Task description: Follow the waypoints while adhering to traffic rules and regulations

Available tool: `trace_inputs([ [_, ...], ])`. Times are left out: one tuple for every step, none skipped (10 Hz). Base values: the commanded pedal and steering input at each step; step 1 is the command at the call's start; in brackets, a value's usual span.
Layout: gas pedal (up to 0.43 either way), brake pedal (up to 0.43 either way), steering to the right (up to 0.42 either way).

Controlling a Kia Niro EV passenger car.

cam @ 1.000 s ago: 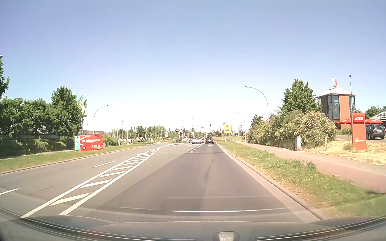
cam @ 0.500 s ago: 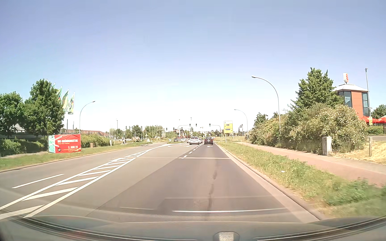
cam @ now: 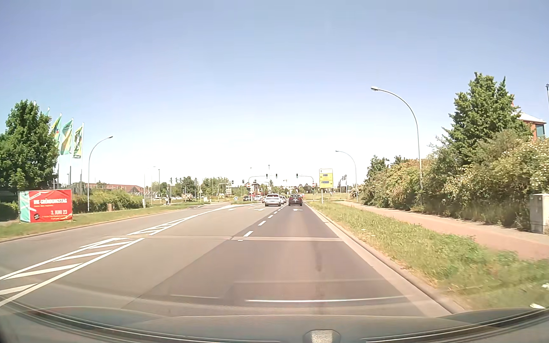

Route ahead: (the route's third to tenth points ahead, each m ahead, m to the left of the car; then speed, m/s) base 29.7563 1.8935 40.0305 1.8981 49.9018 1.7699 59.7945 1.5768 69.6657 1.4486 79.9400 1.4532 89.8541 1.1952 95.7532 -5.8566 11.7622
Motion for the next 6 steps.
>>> trace_inputs([
  [0.0,0.024,0.003],
  [0.0,0.024,0.003],
  [0.0,0.03,0.002],
  [0.0,0.024,0.002],
  [0.0,0.024,0.003],
  [0.0,0.024,0.002],
])
